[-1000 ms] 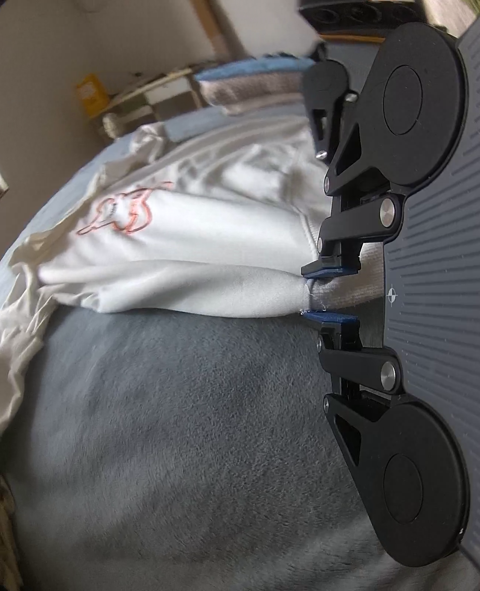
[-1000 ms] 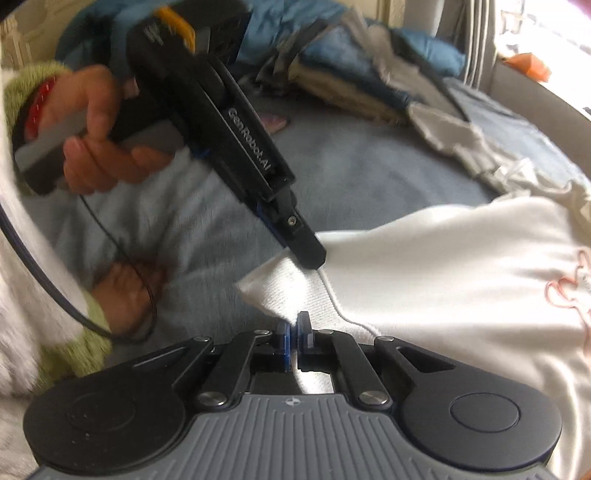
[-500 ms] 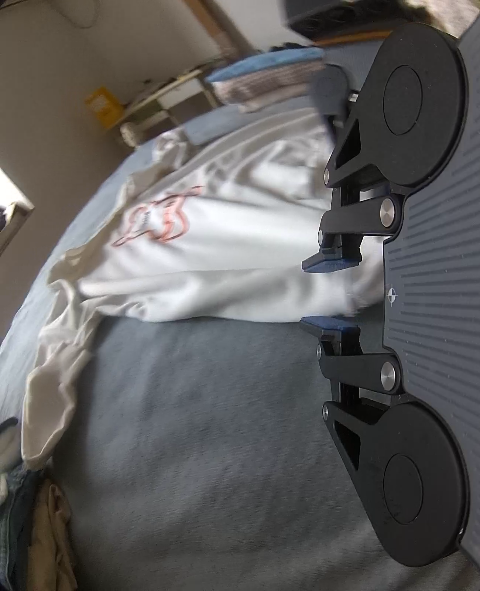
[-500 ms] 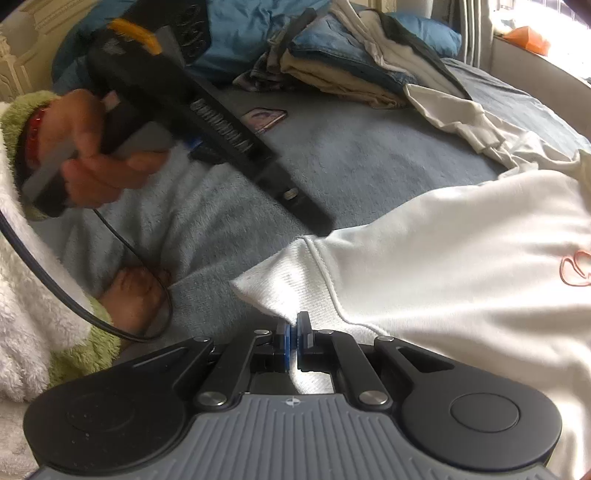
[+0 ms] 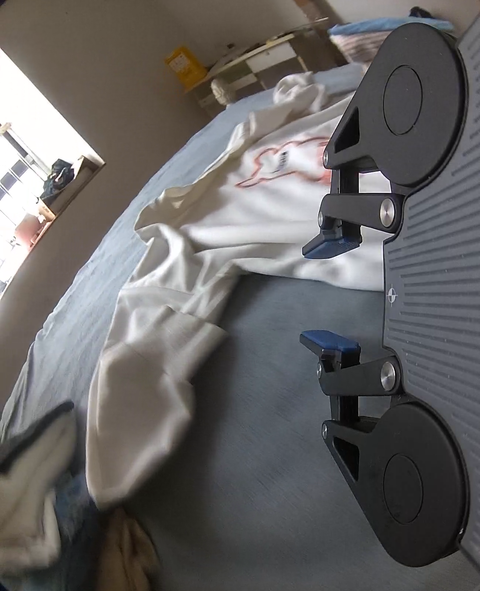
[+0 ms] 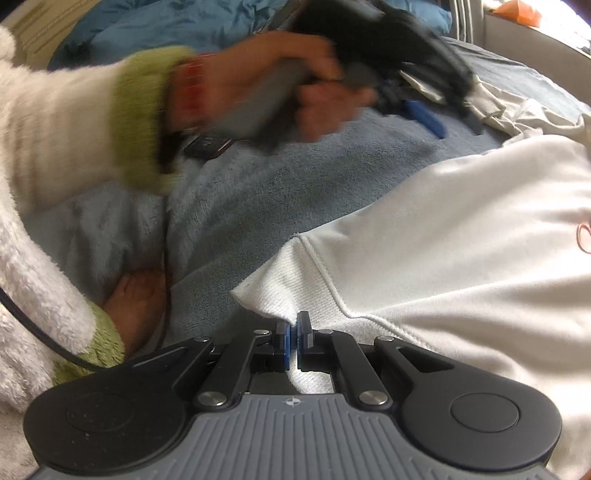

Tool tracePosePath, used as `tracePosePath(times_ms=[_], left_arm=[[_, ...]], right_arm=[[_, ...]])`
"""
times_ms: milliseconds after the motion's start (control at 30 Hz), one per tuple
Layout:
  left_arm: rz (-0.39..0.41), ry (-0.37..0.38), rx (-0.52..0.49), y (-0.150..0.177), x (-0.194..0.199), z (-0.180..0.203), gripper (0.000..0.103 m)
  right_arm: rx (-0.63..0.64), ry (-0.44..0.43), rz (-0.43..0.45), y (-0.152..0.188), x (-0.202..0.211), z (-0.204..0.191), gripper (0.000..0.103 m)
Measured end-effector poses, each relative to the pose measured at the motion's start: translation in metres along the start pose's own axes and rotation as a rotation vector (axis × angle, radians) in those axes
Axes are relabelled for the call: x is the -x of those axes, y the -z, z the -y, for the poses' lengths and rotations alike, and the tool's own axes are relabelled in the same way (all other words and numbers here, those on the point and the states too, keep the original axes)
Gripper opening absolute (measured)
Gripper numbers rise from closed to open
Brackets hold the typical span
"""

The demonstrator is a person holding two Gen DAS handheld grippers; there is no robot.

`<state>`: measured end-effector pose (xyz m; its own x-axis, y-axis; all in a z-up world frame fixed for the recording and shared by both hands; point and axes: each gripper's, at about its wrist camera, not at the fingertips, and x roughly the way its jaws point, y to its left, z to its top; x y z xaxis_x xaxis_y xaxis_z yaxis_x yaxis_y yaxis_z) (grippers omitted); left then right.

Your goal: Fold clothes

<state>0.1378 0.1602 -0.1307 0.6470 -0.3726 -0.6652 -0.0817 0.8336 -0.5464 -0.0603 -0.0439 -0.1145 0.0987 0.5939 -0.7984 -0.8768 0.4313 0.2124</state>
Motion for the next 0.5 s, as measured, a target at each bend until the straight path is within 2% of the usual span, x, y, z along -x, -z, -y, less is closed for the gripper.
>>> tracePosePath(times_ms=[67,200,267,333,400,500], left_arm=[[-0.006,-0.015,-0.02,-0.008,-0.017,0.005,0.042],[-0.005,-0.065,-0.121,-0.01,-0.035,0.02,0.04],[0.003,-0.099,-0.177,-0.008,-0.041,0.028,0.031],[0.004,-0.113,-0.212,-0.008,-0.045,0.032,0.009],[0.009,-0.121,-0.23,-0.008,-0.049,0.035,0.002],[0.083,-0.153,-0.259,-0.013,-0.037,0.038,0.001]], right_arm=[[-0.006,-0.001,0.005,0.0,0.001,0.0,0.003],[-0.024,-0.012,0.011,-0.001,0.002,0.001,0.003],[-0.031,-0.02,0.011,-0.001,0.002,0.002,0.003],[-0.039,-0.029,0.013,-0.001,0.002,0.003,0.003],[-0.039,-0.035,0.015,-0.001,0.001,0.004,0.003],[-0.039,-0.041,0.02,-0.001,-0.001,0.001,0.003]])
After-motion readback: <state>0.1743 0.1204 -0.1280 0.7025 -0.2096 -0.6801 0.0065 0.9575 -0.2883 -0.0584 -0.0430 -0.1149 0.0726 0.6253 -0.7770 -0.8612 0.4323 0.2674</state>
